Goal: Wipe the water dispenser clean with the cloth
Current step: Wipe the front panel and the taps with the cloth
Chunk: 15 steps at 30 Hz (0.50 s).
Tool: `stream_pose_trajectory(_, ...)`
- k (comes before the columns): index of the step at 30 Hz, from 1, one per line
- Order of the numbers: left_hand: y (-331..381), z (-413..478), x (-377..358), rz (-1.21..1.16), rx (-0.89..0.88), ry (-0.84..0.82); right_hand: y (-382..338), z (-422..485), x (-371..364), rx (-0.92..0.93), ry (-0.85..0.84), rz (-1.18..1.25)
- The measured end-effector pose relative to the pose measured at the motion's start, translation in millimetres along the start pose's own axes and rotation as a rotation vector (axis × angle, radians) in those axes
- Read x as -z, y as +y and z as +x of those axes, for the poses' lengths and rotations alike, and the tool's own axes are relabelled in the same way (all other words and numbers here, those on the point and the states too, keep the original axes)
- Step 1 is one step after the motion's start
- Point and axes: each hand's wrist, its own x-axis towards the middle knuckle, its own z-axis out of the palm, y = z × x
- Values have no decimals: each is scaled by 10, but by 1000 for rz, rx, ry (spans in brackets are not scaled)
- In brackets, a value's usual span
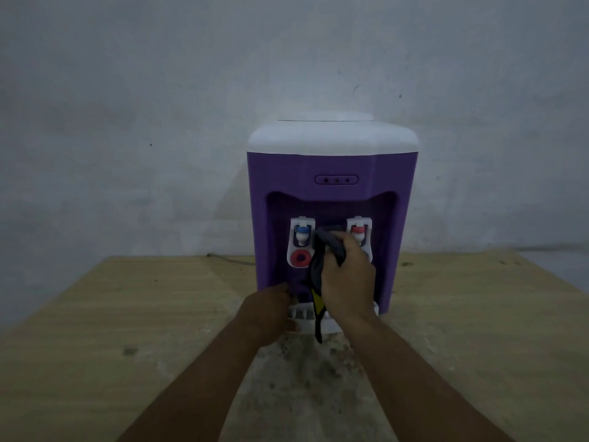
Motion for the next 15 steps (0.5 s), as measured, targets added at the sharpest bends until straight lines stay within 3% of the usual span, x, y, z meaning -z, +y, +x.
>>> stream_pose_trajectory(4,-53,-81,54,-80,17,-39,-155,125,-33,155,-27,-90)
stream_pose_trajectory(9,-138,-213,77,-143,-60,-8,-227,333,-166,421,-201,-645)
stream_pose_trajectory(11,-138,-250,180,-326,-33,138,-234,377,-171,488,-235,-751)
stream_pose_trajectory(15,-82,-207,423,-539,65,512,-281,517,-119,378,-207,-714)
